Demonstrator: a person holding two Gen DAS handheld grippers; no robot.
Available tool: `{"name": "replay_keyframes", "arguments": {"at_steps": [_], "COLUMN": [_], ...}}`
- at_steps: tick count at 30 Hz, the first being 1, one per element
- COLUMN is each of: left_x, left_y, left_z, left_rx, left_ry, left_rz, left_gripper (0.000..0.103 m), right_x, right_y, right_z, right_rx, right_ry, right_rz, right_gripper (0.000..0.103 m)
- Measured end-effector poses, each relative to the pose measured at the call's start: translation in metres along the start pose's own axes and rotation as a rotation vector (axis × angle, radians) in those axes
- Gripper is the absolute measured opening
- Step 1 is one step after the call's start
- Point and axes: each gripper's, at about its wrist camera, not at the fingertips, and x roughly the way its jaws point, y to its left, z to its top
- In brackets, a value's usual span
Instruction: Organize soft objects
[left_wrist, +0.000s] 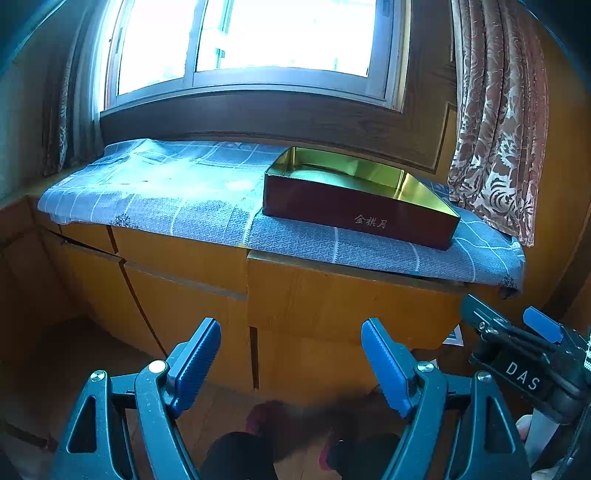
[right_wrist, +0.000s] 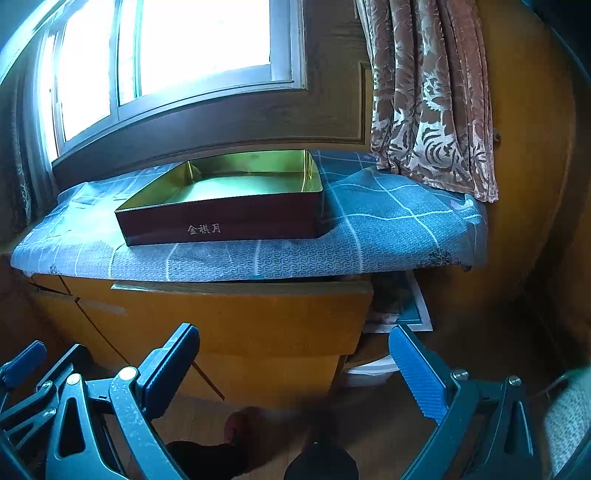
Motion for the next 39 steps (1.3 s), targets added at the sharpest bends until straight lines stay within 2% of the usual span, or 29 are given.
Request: {"name": "replay_keyframes", "arguments": {"at_steps": [22,28,31,33,36,39], "left_x": [0.003,0.006,0.009,0.011,0.017,0.019], "left_y": [-0.003,-0.003,-0.001,0.002,0.003,0.008], "left_z": [-0.003,-0.003,-0.002,-0.001,0.002,0.004], "left_rx": [0.008,0.007,0.007,0.002,0.024,0.028], "left_ry": [0.018,0.029,0.046,0.062,0.084,0.074], "left_rz": [-0.017,-0.041,-0.102,-0.161,-0.161,-0.161], "left_gripper": [0.08,0.08,0.08,0.08,0.08,0.08], "right_x": [0.005,0.009,0.012,0.018,0.03,0.034], "right_y": [-0.001,-0.001,-0.001,-0.006,-0.013,-0.02], "right_z": [-0.001,-0.002,-0.001,0.001,0.004,0.004], "right_rx": [0.0,-0.009,-0.038,-0.081,-0.16,-0.264], "right_ry": [0.014,0.02,0.019,0.037,0.111,0.121], "right_rz": [0.007,0.024,0.115,0.26,0.404,0.415], "right_gripper": [0.103,0.103,0.103,0.103,0.103,0.103]}}
